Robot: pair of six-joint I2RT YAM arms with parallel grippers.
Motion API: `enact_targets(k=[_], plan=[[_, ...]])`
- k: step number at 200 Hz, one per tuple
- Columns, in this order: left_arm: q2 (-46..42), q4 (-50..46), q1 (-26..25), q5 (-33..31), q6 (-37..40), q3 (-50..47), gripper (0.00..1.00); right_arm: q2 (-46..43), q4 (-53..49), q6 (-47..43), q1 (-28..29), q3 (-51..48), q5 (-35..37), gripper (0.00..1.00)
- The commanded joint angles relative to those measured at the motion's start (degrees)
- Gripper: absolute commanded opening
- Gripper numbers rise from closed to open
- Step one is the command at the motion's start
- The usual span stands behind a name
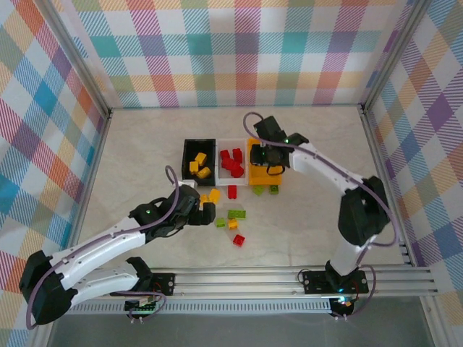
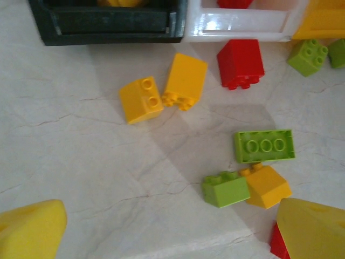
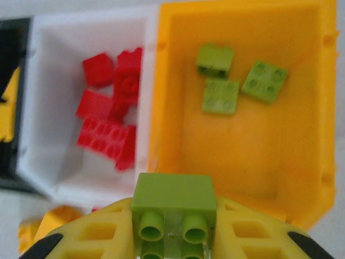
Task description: Sort the legos into containers by color
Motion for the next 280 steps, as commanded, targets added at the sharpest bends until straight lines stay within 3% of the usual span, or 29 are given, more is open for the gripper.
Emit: enact_targets(k=[1,29,53,71,97,127,185,240,280], plan=[[2.68,2.90,-1.02,3.42,1.80,2.10,0.99,6.24,-0.28,-1.66,-2.05,5.63,-0.30,0.30],[6.67,4.78,-3.51,4.53,1.80,2.63,0.97,10.93,-0.63,-0.86,-3.56,9.49,0.05,0.35],[10.68,5.78,-6.92,4.82,2.15,3.73,0.98,11.76,-0.18,-1.21,-3.92,11.25,-1.01,0.65],[14.27,5.14,-10.46,3.89,3.15,5.85,0.97,9.29,0.99,-0.97,-3.86,9.62,-2.03,0.73],[20.20,4.54,-15.97,2.71,5.16,8.95,0.95,4.59,2.80,-0.40,-3.93,4.25,-2.62,0.74],[28.44,3.76,-20.25,2.63,7.27,12.94,0.85,-0.41,4.64,-0.20,-4.00,-1.67,-2.24,0.75],[39.28,1.82,-23.10,2.32,8.13,16.61,0.67,-6.26,6.39,0.54,-4.58,-6.61,-2.35,0.76],[40.72,1.99,-24.24,2.00,8.39,16.75,0.39,-8.55,6.78,1.43,-5.64,-8.00,-2.85,0.77],[34.57,1.06,-23.12,-3.51,7.98,16.64,0.28,-10.61,6.63,2.46,-5.76,-10.09,-3.09,0.76]])
